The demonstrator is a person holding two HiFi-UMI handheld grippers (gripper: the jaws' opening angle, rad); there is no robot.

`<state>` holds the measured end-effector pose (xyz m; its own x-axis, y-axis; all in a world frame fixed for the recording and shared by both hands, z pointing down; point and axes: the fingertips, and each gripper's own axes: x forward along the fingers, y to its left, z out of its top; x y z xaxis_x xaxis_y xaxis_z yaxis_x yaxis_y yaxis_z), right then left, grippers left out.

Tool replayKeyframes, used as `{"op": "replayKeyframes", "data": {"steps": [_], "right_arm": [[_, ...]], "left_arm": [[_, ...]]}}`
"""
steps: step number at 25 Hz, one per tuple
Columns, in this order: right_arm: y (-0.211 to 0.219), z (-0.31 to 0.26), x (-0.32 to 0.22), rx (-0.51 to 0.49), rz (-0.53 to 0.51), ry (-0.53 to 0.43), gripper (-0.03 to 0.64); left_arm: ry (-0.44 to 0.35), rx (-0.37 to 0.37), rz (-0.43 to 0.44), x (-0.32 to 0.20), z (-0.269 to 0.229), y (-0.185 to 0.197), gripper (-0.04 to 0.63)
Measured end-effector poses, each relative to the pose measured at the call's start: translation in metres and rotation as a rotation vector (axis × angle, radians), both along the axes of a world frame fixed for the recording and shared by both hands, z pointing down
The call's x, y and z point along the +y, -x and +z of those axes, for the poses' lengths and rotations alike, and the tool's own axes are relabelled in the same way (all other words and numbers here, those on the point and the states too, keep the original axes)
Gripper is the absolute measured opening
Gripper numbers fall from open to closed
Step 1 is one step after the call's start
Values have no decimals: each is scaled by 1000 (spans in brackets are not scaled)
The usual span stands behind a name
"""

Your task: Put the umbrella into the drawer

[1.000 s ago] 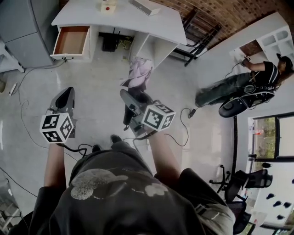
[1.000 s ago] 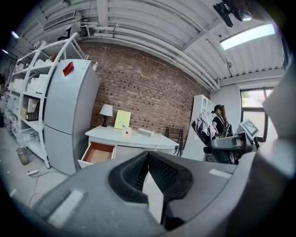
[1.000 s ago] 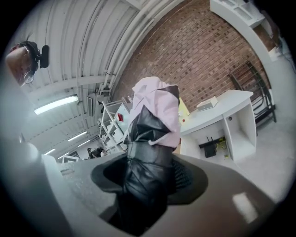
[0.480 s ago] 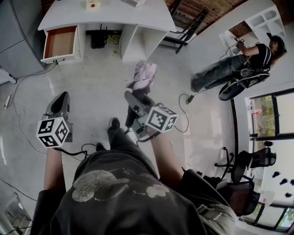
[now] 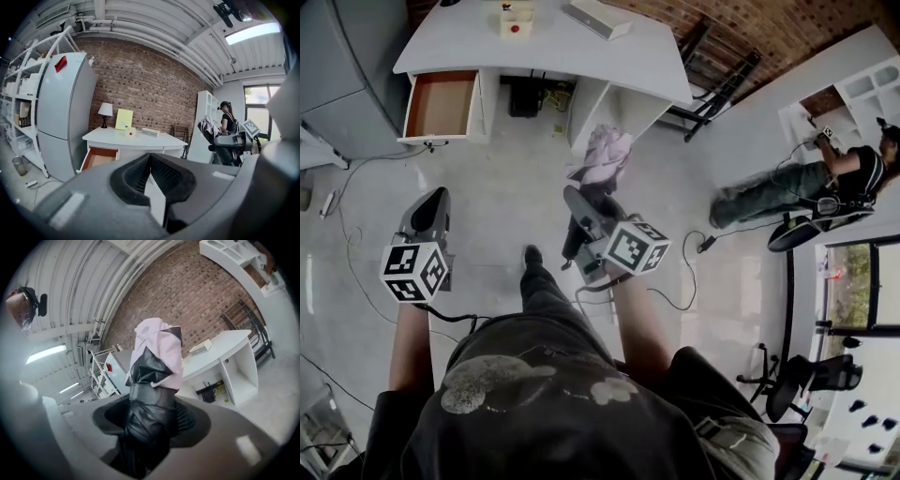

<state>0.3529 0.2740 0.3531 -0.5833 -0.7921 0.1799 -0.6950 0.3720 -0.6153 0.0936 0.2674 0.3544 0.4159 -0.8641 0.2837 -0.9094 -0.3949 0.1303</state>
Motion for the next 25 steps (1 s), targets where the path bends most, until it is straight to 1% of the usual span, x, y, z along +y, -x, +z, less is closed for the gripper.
{"op": "replayKeyframes", "data": {"steps": [5,14,20,22,25], "right_arm": [[7,0,-104,-21,-81,4,242],[3,4,-212,-12,-198,0,242],[23,19,-246,-12,-259,37,242],[30,24,-256,4,-280,42,242],[40,32,-272,31,-289,49,242]], "left_arm": [[8,-12,-69,-83,-4,6,11],[-10,-27,-190,-165,-8,0,11],[21,-45,-230,-195,-3,10,11],[19,-57,-239,-206,-1,15,11],[19,-55,-234,-226,5,22,11]]}}
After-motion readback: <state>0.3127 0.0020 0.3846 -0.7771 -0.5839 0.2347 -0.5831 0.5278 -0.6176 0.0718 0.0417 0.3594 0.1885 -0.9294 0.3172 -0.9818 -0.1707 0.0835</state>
